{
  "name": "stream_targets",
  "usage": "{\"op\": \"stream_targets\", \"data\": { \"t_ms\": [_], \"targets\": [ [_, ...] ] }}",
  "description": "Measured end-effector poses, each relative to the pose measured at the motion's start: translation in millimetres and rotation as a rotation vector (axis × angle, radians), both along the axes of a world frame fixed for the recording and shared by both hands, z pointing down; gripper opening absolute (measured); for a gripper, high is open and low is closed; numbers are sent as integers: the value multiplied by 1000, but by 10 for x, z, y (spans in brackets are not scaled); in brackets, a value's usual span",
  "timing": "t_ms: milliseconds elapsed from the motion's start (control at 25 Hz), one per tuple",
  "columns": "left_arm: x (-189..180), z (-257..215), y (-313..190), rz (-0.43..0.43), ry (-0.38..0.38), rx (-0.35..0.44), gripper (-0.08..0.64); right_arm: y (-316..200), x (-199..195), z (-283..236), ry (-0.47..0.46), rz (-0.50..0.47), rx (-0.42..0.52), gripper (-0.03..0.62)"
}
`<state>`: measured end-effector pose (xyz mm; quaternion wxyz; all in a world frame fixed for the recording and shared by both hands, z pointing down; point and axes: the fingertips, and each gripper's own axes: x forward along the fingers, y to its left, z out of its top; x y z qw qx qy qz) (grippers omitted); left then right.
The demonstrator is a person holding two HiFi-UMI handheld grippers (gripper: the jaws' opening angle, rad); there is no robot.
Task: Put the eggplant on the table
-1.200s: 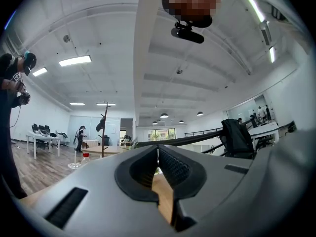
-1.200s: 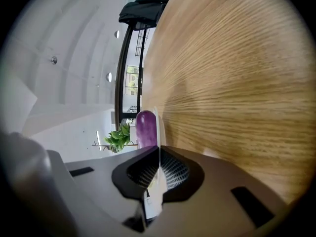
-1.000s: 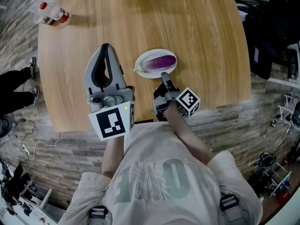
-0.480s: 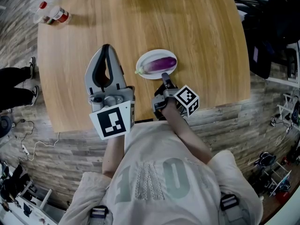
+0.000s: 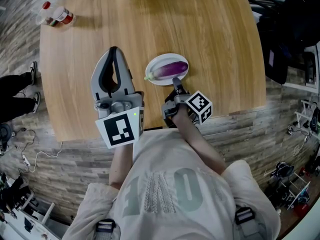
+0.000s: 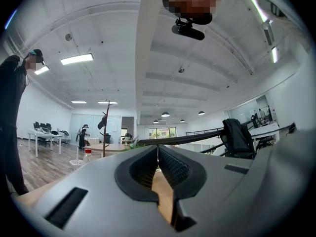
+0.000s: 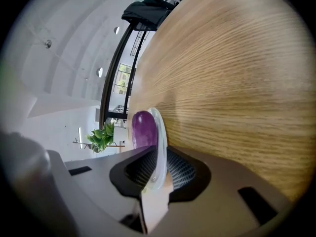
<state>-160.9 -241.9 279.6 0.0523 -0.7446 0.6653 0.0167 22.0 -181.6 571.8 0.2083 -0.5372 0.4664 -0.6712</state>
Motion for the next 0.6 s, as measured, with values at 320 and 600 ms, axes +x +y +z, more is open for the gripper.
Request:
{"op": "stream_targets", "data": {
  "t_ms": [320,600],
  "targets": [
    [-19,-16,9,6,2,4,12,29,-53,4,-13,5,-20,83],
    [3,-30,14,16,9,10,12,51,-16,-6,-3,13,-33,98]
  ]
}}
